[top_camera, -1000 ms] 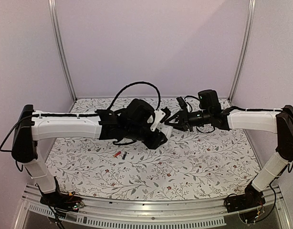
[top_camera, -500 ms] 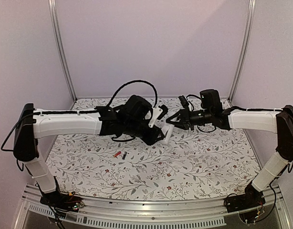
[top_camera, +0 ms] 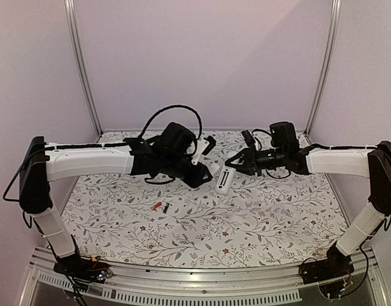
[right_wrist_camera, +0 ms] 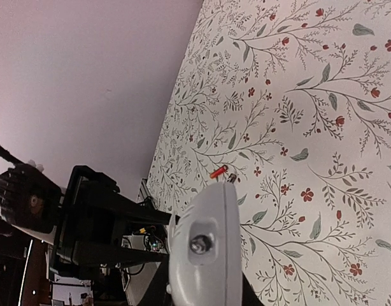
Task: Load the batteries into the remote control
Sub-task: Remove the battery cover from the remote control, then place the battery cover at the center of the board.
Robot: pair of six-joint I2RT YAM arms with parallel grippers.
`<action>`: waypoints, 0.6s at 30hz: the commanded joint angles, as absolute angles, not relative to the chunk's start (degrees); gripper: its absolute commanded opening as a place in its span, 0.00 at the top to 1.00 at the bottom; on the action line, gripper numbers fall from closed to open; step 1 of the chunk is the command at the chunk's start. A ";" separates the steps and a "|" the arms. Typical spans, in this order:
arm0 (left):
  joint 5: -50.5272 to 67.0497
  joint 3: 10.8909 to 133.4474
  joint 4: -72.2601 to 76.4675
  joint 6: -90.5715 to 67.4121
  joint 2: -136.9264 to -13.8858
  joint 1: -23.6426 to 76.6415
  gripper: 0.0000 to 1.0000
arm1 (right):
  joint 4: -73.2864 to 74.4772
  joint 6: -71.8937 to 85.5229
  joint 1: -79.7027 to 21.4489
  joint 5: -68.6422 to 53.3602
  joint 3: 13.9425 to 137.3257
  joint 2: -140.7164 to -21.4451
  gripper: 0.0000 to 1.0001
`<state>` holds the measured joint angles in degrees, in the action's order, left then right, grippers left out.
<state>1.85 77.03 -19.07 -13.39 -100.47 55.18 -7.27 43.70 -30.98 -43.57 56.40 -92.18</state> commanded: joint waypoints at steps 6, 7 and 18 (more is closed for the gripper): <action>-5.89 75.56 -24.12 -14.70 -102.84 44.11 0.75 | -10.18 39.49 -29.53 -46.20 51.68 -89.00 1.00; -6.58 76.06 -25.31 -14.79 -103.77 43.18 0.75 | -11.23 38.95 -29.48 -46.86 51.03 -88.50 1.00; -7.85 78.82 -30.77 -17.64 -114.08 37.76 0.75 | -17.19 35.66 -29.83 -50.41 46.14 -83.37 1.00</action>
<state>-7.07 76.58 -27.49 -16.32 -111.33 38.89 -12.47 37.71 -29.58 -48.01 48.47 -85.82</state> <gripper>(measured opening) 0.253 0.177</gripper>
